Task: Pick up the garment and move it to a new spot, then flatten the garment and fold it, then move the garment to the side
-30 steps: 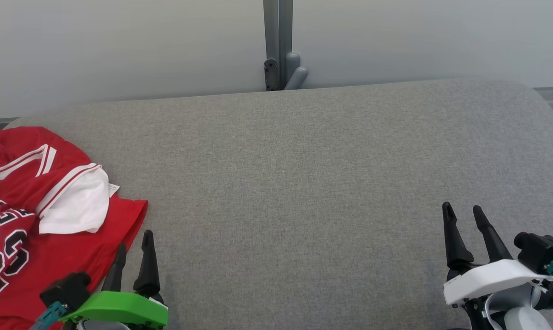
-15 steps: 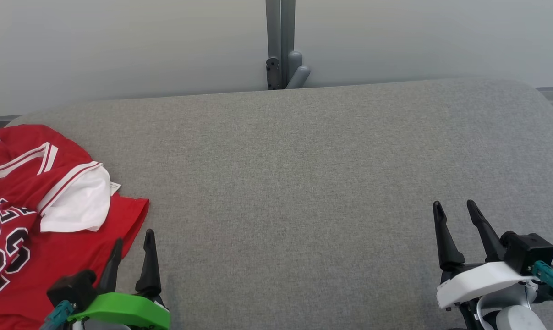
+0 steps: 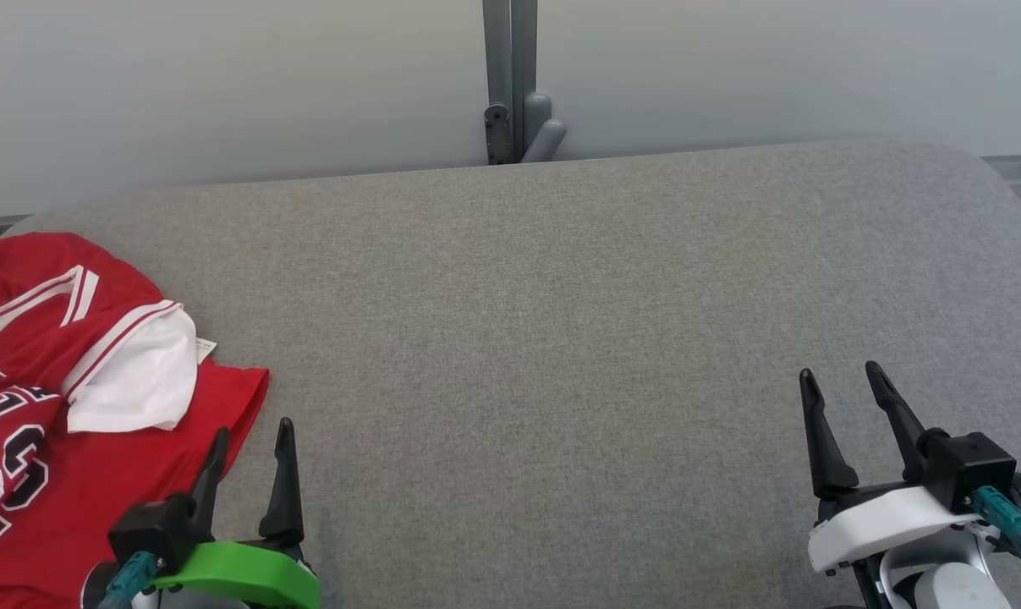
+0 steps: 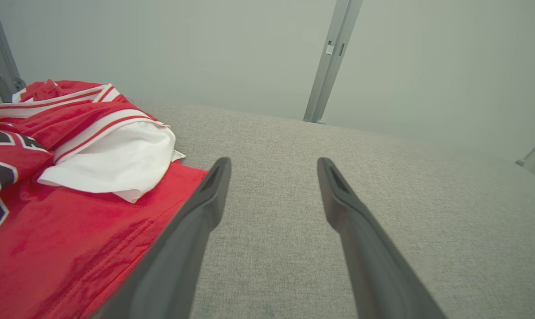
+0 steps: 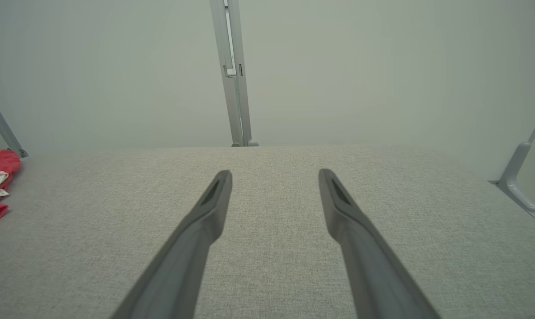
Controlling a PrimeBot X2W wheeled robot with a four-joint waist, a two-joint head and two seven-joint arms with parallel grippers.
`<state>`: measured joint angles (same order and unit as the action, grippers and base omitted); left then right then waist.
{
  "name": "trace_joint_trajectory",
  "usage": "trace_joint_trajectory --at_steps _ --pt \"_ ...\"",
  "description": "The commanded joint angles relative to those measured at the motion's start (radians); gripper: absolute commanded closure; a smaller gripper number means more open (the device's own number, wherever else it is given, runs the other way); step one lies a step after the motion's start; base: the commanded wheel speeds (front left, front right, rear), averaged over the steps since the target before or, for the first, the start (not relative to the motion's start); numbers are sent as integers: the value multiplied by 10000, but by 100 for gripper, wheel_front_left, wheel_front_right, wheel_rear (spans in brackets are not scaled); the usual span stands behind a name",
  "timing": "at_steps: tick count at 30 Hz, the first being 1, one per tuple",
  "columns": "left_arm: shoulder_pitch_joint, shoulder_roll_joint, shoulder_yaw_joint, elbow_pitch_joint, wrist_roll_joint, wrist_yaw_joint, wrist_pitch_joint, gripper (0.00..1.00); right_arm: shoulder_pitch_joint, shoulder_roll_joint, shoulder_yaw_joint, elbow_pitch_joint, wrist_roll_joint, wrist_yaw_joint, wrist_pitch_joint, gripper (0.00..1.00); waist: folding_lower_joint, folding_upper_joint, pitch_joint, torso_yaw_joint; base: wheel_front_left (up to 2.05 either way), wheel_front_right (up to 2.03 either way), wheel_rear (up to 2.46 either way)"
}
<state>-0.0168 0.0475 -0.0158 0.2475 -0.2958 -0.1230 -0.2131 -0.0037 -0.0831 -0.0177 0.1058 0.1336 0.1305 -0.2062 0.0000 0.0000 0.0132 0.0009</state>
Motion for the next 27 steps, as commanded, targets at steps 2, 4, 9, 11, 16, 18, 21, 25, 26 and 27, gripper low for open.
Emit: trace_joint_trajectory --at_steps 2,4,9,11,16,18,21,25,26,27 --pt "36 89 -5 -22 304 -38 -84 0 78 -46 -51 -93 -219 3 -116 0 0 0 8 -8 0 0 0" --pt "50 100 -5 -7 466 -49 -128 0 81 -42 -80 -86 -351 3 -173 0 0 0 8 -11 0 0 0" --pt "135 130 9 121 903 -63 -220 0 95 -41 -147 -53 -644 3 -279 0 0 0 2 -12 0 0 0" --pt "194 136 23 213 1049 -68 -254 0 94 -33 -180 -47 -754 3 -297 0 0 0 0 -8 0 0 0" --pt "250 145 107 362 1403 -78 -355 0 96 -32 -258 -20 -1011 2 -398 0 0 0 -2 11 0 0 0" --pt "280 144 157 398 1533 -68 -375 0 114 -34 -305 -18 -1119 4 -442 0 0 0 5 29 0 0 0" --pt "325 140 252 472 1684 -64 -436 0 162 -24 -380 9 -1280 4 -497 0 0 0 -2 50 0 0 0" --pt "341 135 345 570 1901 -70 -496 0 183 -35 -394 45 -1498 2 -568 0 0 0 2 57 0 0 0" --pt "348 133 363 593 1968 -71 -517 0 179 -39 -396 50 -1570 2 -595 0 0 0 1 56 0 0 0" --pt "355 130 382 614 2009 -71 -543 0 180 -40 -406 58 -1614 2 -613 0 0 0 1 55 0 0 0"
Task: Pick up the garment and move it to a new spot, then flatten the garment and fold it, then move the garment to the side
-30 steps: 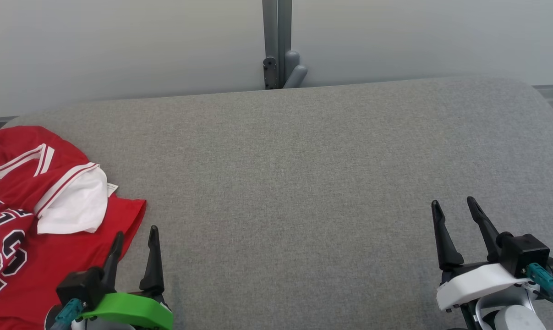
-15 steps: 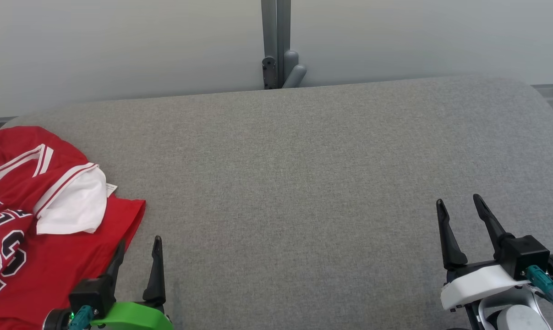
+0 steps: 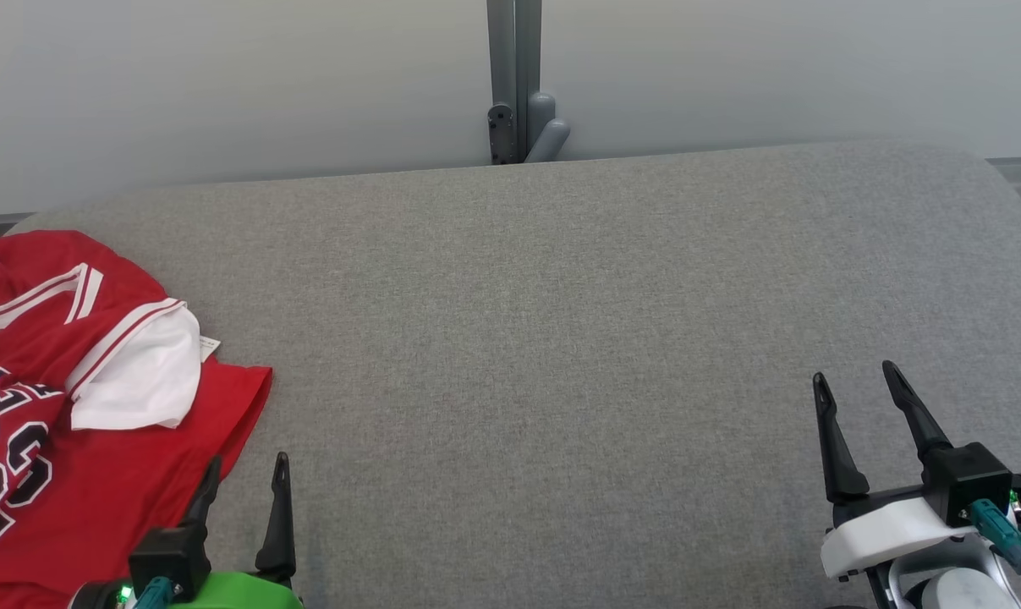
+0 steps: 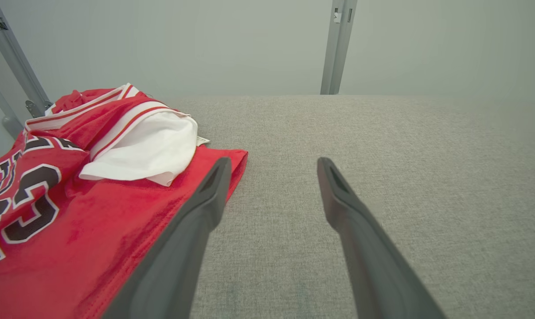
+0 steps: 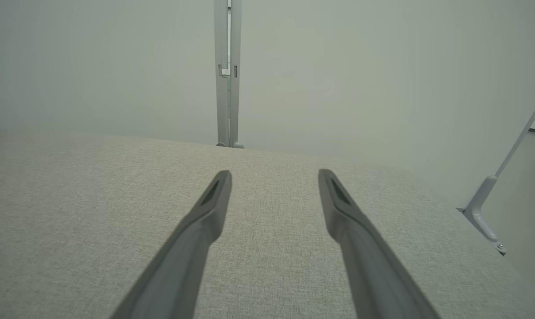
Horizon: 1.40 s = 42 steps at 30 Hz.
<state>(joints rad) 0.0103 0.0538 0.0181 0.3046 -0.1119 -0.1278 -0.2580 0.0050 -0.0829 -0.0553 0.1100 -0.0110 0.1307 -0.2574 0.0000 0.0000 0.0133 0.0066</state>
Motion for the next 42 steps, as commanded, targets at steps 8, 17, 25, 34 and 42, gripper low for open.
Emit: trace_joint_trajectory --at_steps 8,17,25,34,42 --pt "5 20 162 215 -255 -25 -79 0 141 -64 -155 131 26 1 -87 0 0 0 -18 -10 0 0 0" --pt "-57 0 185 269 -269 -32 -79 0 134 -23 -188 259 126 1 -87 0 0 0 -9 -19 0 0 0" --pt "-116 -4 81 256 -241 -32 -77 0 190 28 -243 223 177 1 -87 0 0 0 -30 167 0 0 0" --pt "-50 41 258 171 -210 -30 -77 0 247 116 68 188 223 1 -87 0 0 0 -89 1637 0 0 0" --pt "368 28 639 104 -308 -13 -79 0 65 177 661 347 286 -1 -87 0 0 0 -173 3273 0 0 0"
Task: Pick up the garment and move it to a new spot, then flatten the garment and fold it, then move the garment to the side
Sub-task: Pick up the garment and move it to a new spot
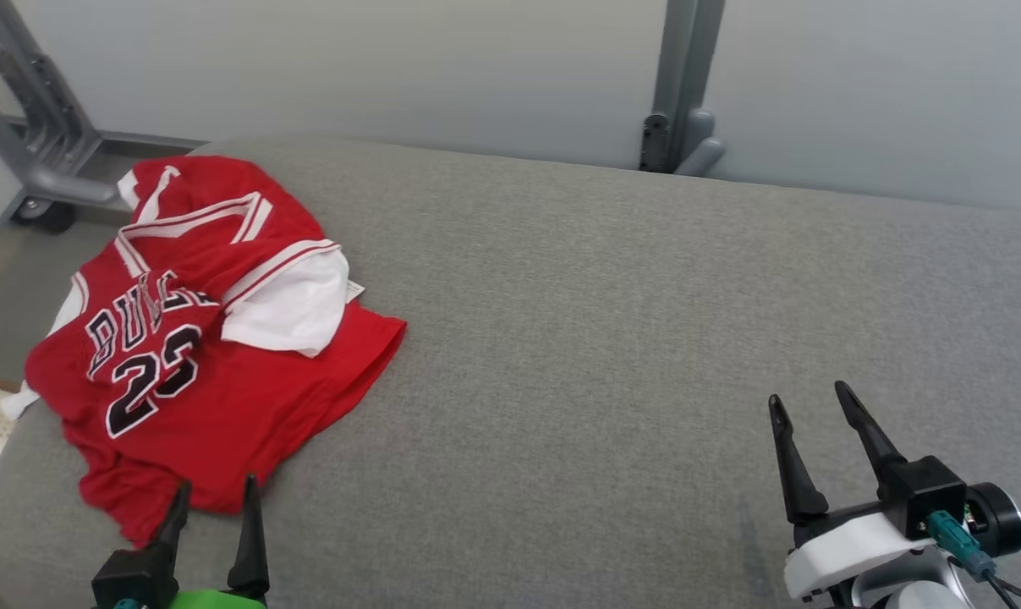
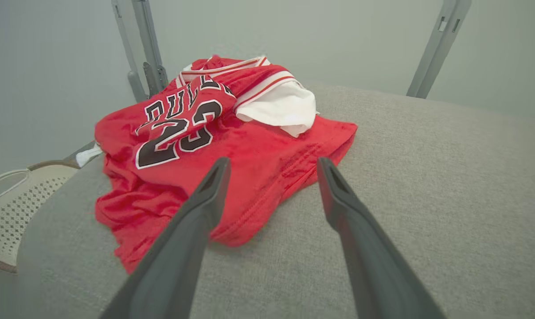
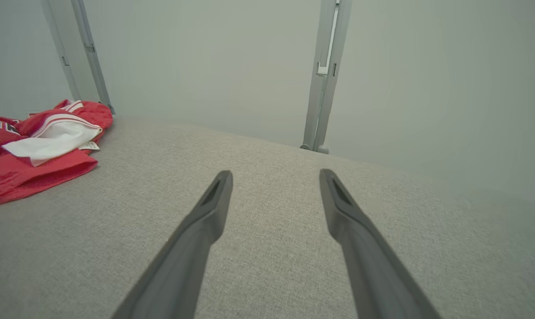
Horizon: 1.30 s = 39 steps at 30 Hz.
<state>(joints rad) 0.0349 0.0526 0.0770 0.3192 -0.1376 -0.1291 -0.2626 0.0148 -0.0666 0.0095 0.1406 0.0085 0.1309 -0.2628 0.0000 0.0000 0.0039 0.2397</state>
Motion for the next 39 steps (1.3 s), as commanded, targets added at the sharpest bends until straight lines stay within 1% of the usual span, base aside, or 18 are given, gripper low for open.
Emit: trace_joint_trajectory --at_steps 1,4,7,12,16,18,19,23,26,27,28,30,33,35,36,37,38,39 --pt "196 38 124 -49 -81 2 -31 0 -68 20 113 66 103 -1 -34 0 0 0 -96 1063 0 0 0" --pt "313 23 257 -92 -141 12 -31 0 -163 -5 334 110 108 -3 -34 0 0 0 -108 1283 0 0 0" --pt "357 8 314 -136 -140 11 -31 0 -180 -77 476 139 153 -3 -34 0 0 0 -74 1333 0 0 0" --pt "95 -5 483 42 -245 81 -31 0 -275 -303 633 157 180 -3 -34 0 0 0 166 1070 0 0 0" --pt "-459 -9 755 647 -485 302 18 0 -333 -453 672 153 194 -3 -34 0 0 0 500 755 0 0 0" --pt "-948 -12 778 1066 -730 325 398 0 -421 -553 692 112 205 -3 -34 0 0 0 754 596 0 0 0" --pt "-948 -12 778 1066 -730 325 398 0 -421 -553 692 112 205 -3 -34 0 0 0 754 596 0 0 0" --pt "-2034 25 920 1943 -1267 343 1426 0 -589 -682 705 60 239 -3 -34 0 0 0 1288 284 0 0 0" --pt "-2890 154 1060 2477 -1565 421 1913 0 -714 -724 728 47 260 -3 -34 0 0 0 1625 86 0 0 0" --pt "-3104 199 1129 2676 -1600 514 2038 0 -746 -724 751 49 257 -3 -34 0 0 0 1713 26 0 0 0" --pt "-3292 265 1197 2928 -1587 722 2188 0 -776 -727 753 60 256 -3 -34 0 0 0 1773 -26 0 0 0" --pt "-3614 378 1193 3425 -1505 987 2567 0 -843 -713 816 82 293 -3 -34 0 0 0 1870 -139 0 0 0" --pt "-4028 528 1300 4014 -1568 1288 2938 0 -881 -682 846 125 341 -3 -34 0 0 0 1928 -313 0 0 0" --pt "-4152 585 1361 4330 -1630 1404 3052 0 -906 -635 819 151 351 -3 -34 0 0 0 1913 -393 0 0 0" --pt "-4196 593 1372 4483 -1674 1419 3098 10 -914 -620 802 153 358 -3 -34 0 0 0 1901 -423 0 0 0" --pt "-4208 624 1349 4628 -1674 1395 3137 28 -917 -605 794 162 359 -3 -34 0 0 0 1893 -448 0 0 0" --pt "-4238 635 1343 4790 -1726 1342 3193 52 -917 -599 781 172 368 -3 -34 0 0 0 1884 -466 0 0 0" --pt "-4265 675 1319 4963 -1727 1326 3234 68 -917 -593 775 184 381 -3 -34 0 0 0 1870 -482 0 0 0"
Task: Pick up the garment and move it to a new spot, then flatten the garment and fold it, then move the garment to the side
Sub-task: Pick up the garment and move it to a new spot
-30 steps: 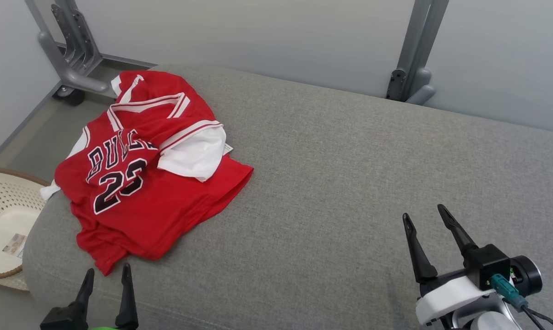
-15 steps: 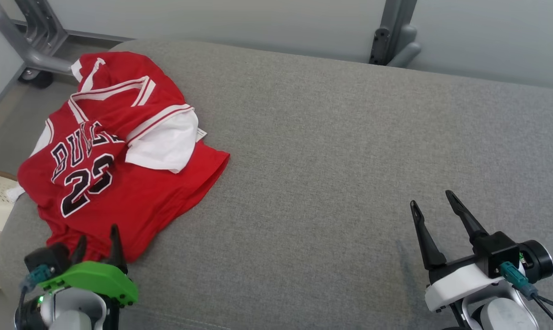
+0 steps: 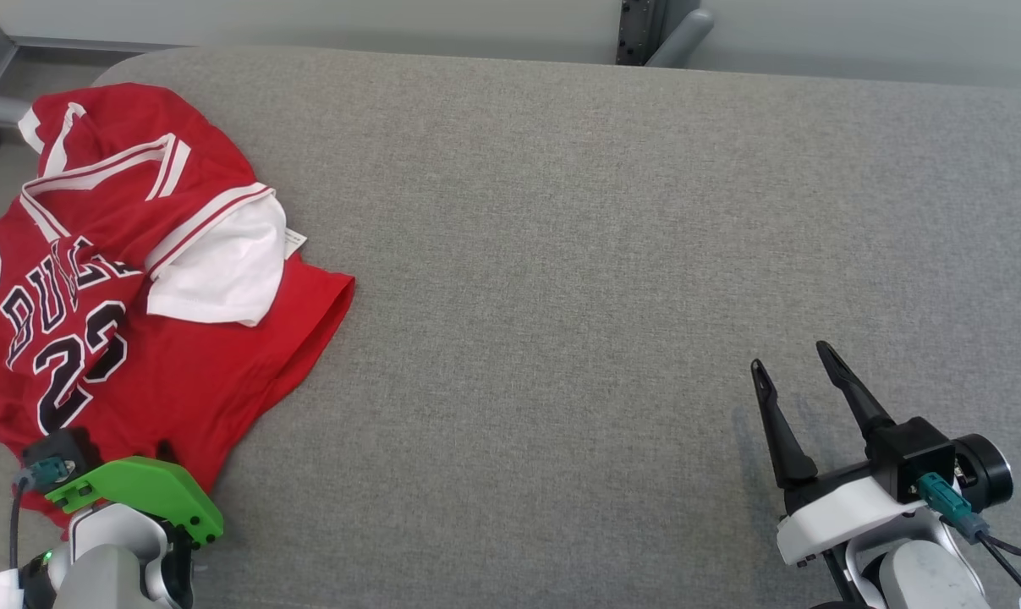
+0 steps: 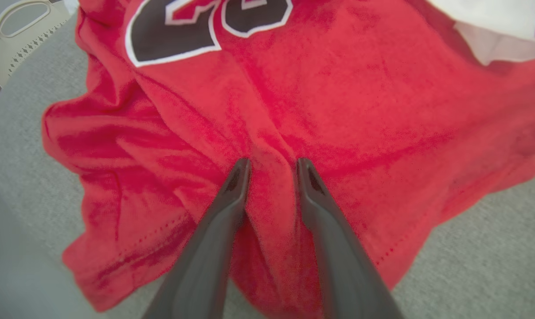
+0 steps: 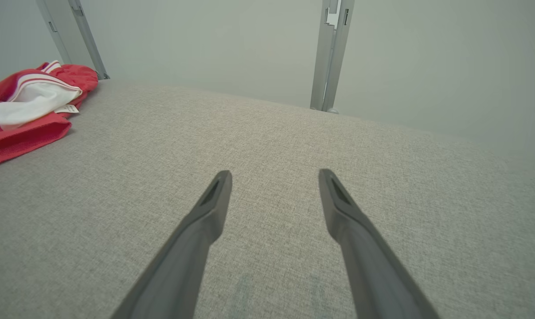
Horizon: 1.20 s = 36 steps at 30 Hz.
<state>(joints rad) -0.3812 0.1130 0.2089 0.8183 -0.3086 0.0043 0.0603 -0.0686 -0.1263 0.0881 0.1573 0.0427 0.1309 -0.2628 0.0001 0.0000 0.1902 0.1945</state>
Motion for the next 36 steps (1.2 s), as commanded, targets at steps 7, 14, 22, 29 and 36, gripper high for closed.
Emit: trace_joint_trajectory --at_steps 7,14,22,29,36 --pt "-190 181 -130 803 -101 -297 -67 100 -44 99 -10 120 89 -3 -34 0 -1 0 -161 -84 0 0 0" --pt "-363 309 17 -100 -453 -714 -768 100 178 197 -70 168 143 -3 -34 0 -1 0 -481 -85 0 0 0" --pt "-182 199 -361 -3430 -531 -905 -316 100 433 377 -138 174 241 -3 -34 0 -1 0 -859 -84 0 0 0" --pt "98 -188 -1274 -6984 -484 -828 1024 100 285 564 -80 166 324 -3 -34 0 -1 0 -952 -568 0 0 0" --pt "-53 -515 -2814 -8945 -600 -741 1995 100 200 669 -153 153 392 -3 -34 0 -1 0 -898 -1520 0 0 0"
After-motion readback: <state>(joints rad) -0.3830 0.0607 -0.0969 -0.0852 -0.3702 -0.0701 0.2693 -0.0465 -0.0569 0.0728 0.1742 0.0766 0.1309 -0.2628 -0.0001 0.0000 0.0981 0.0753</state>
